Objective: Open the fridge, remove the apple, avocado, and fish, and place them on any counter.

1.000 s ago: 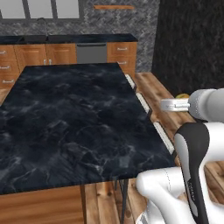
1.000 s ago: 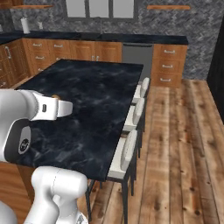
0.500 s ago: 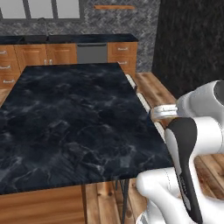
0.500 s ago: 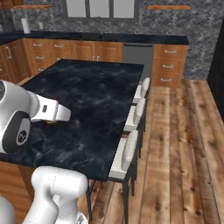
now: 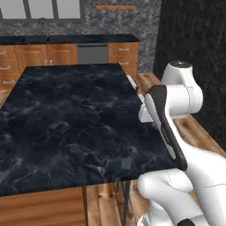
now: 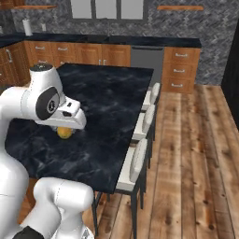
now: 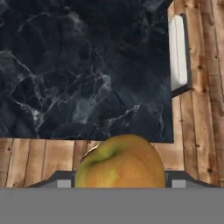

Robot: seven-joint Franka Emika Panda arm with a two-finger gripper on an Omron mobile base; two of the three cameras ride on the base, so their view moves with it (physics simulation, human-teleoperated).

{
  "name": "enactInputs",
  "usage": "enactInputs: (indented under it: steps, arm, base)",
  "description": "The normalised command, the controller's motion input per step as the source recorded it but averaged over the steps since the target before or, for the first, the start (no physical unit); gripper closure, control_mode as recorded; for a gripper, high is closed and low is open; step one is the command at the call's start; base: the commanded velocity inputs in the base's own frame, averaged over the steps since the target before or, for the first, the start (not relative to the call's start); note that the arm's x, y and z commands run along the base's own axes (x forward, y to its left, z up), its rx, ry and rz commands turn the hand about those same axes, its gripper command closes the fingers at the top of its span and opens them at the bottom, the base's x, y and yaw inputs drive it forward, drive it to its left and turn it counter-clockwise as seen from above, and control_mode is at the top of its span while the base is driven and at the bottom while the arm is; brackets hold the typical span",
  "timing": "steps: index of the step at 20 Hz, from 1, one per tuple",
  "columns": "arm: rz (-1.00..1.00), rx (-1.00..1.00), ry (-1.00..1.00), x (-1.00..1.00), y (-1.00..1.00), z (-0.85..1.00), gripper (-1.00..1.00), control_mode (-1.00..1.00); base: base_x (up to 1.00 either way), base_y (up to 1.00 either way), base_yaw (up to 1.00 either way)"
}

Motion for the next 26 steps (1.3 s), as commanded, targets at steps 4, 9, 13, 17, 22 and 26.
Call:
enactInputs:
  steps: [4, 9, 13, 17, 22, 26]
  arm:
    - [0.0, 0.0, 0.37, 0.85, 0.01, -0.84, 1.0, -1.0]
    - [0.0, -0.04, 0.13, 0.9, 0.02, -1.0, 1.0, -1.0]
    - [0.0, -0.03, 0.05, 0.95, 0.0, -0.88, 1.0, -1.0]
    - [0.0, 0.0, 0.28, 1.0, 0.03, -0.88, 1.0, -1.0]
    - [0.0, 0.0, 0.21, 0.75, 0.01, -0.72, 1.0, -1.0]
    - [0.0, 0.0, 0.01, 0.07, 0.0, -0.1, 1.0, -1.0]
  base:
    - [0.0, 0.0, 0.0]
    - [0.0, 0.0, 0.0]
    - [0.0, 0.0, 0.0]
    - [0.0, 0.0, 0.0]
    - [0.0, 0.0, 0.0]
    - [0.0, 0.0, 0.0]
